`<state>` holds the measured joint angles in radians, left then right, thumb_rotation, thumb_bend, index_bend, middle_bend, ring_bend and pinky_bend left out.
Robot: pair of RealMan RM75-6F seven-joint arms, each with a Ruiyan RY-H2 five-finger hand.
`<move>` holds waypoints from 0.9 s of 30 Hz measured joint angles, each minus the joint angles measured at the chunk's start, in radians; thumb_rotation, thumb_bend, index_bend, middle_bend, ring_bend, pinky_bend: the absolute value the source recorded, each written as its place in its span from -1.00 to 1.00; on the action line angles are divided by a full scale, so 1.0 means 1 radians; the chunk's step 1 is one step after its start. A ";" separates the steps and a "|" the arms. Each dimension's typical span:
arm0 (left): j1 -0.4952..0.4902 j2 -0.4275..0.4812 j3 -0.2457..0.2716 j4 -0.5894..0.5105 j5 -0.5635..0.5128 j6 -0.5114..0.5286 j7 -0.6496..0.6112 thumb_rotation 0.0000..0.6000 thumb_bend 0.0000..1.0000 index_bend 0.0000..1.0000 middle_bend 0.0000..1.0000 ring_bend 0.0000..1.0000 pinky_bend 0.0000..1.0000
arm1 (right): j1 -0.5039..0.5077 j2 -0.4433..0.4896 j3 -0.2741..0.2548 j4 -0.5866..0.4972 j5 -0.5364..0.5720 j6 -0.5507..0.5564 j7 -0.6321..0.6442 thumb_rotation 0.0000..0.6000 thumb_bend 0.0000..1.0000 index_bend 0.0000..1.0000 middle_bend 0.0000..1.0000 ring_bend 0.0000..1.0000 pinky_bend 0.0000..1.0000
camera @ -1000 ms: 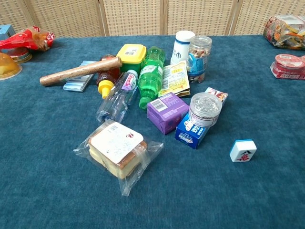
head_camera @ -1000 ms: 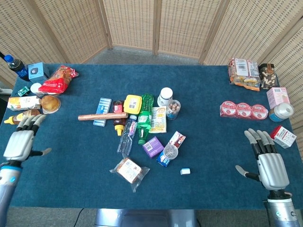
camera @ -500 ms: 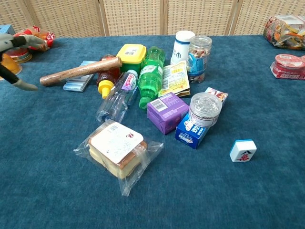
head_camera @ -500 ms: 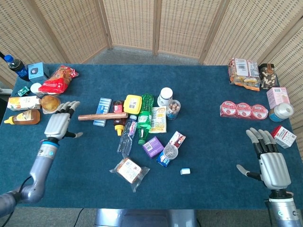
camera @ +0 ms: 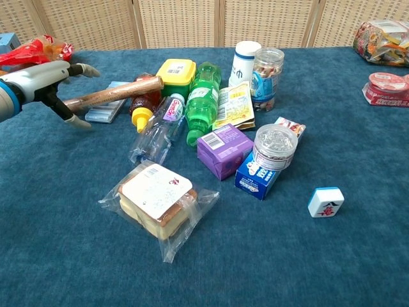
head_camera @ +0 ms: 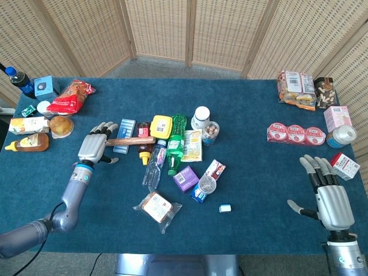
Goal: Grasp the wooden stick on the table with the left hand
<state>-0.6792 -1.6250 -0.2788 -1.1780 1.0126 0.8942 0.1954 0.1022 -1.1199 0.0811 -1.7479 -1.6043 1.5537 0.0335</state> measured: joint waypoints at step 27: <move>-0.026 0.033 -0.019 -0.111 0.093 0.205 0.129 1.00 -0.79 0.72 0.93 0.95 1.00 | -0.007 0.017 -0.002 -0.020 -0.014 0.017 0.011 1.00 -1.00 -1.00 -1.00 -1.00 -1.00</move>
<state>-0.7051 -1.5921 -0.2973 -1.2894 1.1053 1.0992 0.3242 0.0947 -1.1025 0.0792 -1.7683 -1.6180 1.5706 0.0442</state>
